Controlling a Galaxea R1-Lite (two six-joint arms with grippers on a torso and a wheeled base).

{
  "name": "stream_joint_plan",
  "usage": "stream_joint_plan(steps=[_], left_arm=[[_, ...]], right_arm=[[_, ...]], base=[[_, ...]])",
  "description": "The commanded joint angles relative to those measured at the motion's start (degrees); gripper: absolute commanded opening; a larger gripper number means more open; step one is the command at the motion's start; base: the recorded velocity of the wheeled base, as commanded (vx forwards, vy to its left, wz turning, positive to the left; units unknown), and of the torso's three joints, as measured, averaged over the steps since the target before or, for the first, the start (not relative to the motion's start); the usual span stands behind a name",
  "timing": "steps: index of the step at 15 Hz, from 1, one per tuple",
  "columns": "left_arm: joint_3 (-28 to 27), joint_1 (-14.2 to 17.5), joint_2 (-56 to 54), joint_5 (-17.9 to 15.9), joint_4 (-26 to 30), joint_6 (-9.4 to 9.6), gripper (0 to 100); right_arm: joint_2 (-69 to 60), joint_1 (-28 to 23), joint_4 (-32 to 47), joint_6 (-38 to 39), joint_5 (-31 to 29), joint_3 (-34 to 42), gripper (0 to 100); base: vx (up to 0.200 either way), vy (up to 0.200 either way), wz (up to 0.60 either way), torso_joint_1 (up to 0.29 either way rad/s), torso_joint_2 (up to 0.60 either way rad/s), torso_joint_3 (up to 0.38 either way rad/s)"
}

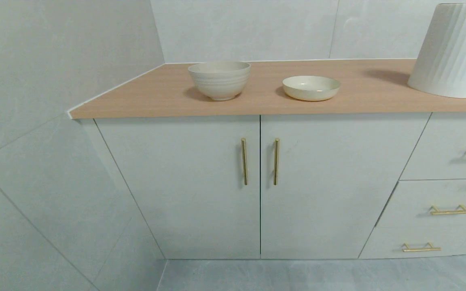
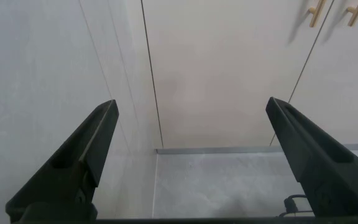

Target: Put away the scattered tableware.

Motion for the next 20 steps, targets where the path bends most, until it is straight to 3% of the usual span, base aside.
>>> stream_joint_plan(steps=[1, 4, 7, 10, 13, 20], left_arm=[[0.00, 0.00, 0.00, -0.02, 0.01, 0.02, 100], [0.00, 0.00, 0.00, -0.02, -0.07, 0.02, 100], [0.00, 0.00, 0.00, -0.02, 0.01, 0.02, 100], [0.00, 0.00, 0.00, -0.02, 0.01, 0.02, 100], [0.00, 0.00, 0.00, -0.02, 0.01, 0.02, 100], [0.00, 0.00, 0.00, -0.02, 0.01, 0.02, 100]], right_arm=[[14.13, 3.83, -0.85, 0.96, 7.73, -13.58, 100], [33.55, 4.53, -1.82, 0.87, 16.78, -17.53, 100], [57.72, 18.94, -15.18, 1.40, 19.07, -23.07, 100], [74.95, 25.27, -27.31, 2.28, 18.80, -29.93, 100], [86.99, 28.26, -34.08, 3.60, 18.80, -36.43, 100], [102.11, 29.23, -36.01, 7.64, 16.96, -46.80, 100]], base=[[0.000, 0.000, 0.00, 0.000, 0.00, 0.000], [0.000, 0.000, 0.00, 0.000, 0.00, 0.000], [0.000, 0.000, 0.00, 0.000, 0.00, 0.000], [0.000, 0.000, 0.00, 0.000, 0.00, 0.000], [0.000, 0.000, 0.00, 0.000, 0.00, 0.000], [0.000, 0.000, 0.00, 0.000, 0.00, 0.000]])
